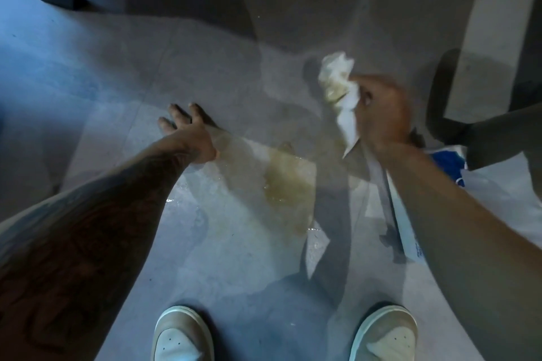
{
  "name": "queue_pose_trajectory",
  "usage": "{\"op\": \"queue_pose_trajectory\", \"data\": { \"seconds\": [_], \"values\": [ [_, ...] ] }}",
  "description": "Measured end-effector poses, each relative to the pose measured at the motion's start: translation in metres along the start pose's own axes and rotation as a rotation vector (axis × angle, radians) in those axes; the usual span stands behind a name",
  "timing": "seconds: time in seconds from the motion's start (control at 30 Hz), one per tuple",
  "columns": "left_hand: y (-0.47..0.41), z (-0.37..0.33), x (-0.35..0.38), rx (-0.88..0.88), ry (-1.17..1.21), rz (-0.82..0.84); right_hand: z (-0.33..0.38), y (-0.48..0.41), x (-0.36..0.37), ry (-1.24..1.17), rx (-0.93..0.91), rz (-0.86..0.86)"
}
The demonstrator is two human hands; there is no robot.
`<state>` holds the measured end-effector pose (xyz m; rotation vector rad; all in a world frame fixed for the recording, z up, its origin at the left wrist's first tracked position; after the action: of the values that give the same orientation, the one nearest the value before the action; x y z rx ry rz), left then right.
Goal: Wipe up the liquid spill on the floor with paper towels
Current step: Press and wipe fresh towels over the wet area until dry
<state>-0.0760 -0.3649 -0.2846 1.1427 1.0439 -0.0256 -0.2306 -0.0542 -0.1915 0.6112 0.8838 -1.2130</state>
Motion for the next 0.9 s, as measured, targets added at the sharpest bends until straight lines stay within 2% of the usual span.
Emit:
{"op": "queue_pose_trajectory", "data": {
  "seconds": [0.1, 0.13, 0.23, 0.3, 0.53, 0.63, 0.7, 0.77, 0.9],
  "values": [
    [0.001, -0.001, 0.0, -0.003, -0.006, -0.006, -0.04, -0.036, -0.03, 0.133, 0.098, -0.077],
    [0.0, -0.001, 0.0, -0.005, -0.009, -0.004, -0.057, -0.044, -0.027, 0.193, 0.126, -0.054],
    [0.0, -0.002, 0.001, -0.01, -0.016, -0.004, -0.088, -0.04, -0.002, 0.291, 0.181, 0.159],
    [0.0, -0.002, 0.0, -0.01, -0.018, -0.01, -0.089, -0.025, 0.012, 0.293, 0.14, 0.169],
    [0.0, -0.001, 0.001, -0.007, -0.025, -0.011, -0.03, 0.046, 0.061, 0.352, -0.012, 0.26],
    [0.0, -0.001, 0.001, -0.007, -0.03, -0.014, 0.002, 0.081, 0.079, 0.195, -0.058, 0.376],
    [0.0, -0.001, 0.0, -0.01, -0.029, -0.019, 0.022, 0.096, 0.083, 0.165, -0.163, 0.444],
    [0.0, 0.0, 0.0, -0.013, -0.033, -0.019, 0.027, 0.096, 0.077, 0.051, -0.132, 0.41],
    [0.0, 0.0, -0.001, -0.006, -0.027, -0.008, 0.009, 0.054, 0.038, -0.037, 0.01, 0.165]
  ]
}}
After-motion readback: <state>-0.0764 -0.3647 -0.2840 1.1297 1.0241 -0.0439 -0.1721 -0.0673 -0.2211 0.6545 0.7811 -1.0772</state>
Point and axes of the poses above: each hand's wrist, its own y-axis away from the middle knuckle, its own x-axis out of the palm, z = x × y, the point moved 7 cm from there along -y, towards the middle knuckle, and after that the axes turned 2 degrees about -x, right-handed, at the moved point
